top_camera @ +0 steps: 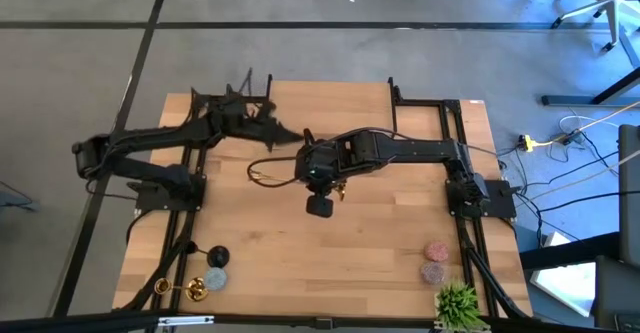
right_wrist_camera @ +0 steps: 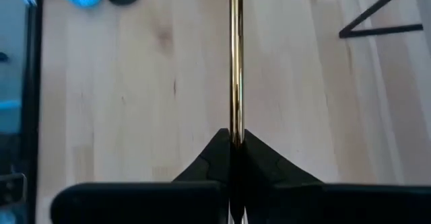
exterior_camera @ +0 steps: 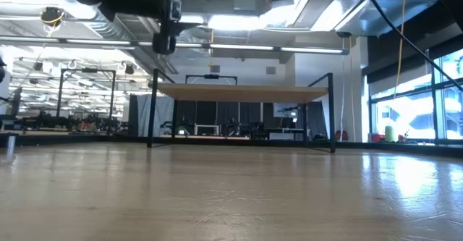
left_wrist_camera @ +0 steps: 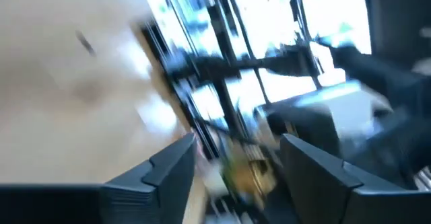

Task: Pick & Place candle stick holders
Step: Put the gold brass candlestick on the shelf

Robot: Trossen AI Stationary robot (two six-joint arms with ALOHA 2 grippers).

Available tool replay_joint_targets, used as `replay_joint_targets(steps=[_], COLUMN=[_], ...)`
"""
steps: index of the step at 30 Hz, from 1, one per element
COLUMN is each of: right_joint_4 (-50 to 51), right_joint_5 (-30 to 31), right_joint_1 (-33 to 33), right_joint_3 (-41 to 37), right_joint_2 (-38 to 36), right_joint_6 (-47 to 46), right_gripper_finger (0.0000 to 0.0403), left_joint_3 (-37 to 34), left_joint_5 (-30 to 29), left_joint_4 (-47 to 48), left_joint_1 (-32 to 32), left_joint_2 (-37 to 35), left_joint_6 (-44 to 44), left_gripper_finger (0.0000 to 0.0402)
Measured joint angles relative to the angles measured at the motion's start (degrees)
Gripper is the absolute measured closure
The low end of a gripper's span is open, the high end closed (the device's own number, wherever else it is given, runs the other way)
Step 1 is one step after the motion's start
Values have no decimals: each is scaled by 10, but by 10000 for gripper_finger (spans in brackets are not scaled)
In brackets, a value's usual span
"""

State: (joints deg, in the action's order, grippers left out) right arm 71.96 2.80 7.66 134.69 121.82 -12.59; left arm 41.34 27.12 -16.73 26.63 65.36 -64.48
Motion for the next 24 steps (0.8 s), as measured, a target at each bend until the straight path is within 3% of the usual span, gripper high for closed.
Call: replay_joint_targets(steps=[5,10,14,19,24], right_joint_4=[-70,-138,-187,-231,-254], right_joint_5=[4,65,104,96,73], right_joint_1=[0,2,1,-5,-9], right_joint_3=[0,0,0,0,0], right_joint_2=[-1,-23,-48,-83,-88], right_joint_6=[-35,-60,-63,-54,-38], right_gripper_finger=[388,388,388,388,388], left_joint_3=[0,0,0,0,-1], left_joint_5=[-22,-21,-21,-22,-26], left_joint_4=[2,9,69,168,205], left_joint_1=[61,118,160,184,183], left_joint_2=[-16,-54,-96,-144,-176], left_joint_6=[27,49,81,122,138], left_gripper_finger=[179,178,178,178,178])
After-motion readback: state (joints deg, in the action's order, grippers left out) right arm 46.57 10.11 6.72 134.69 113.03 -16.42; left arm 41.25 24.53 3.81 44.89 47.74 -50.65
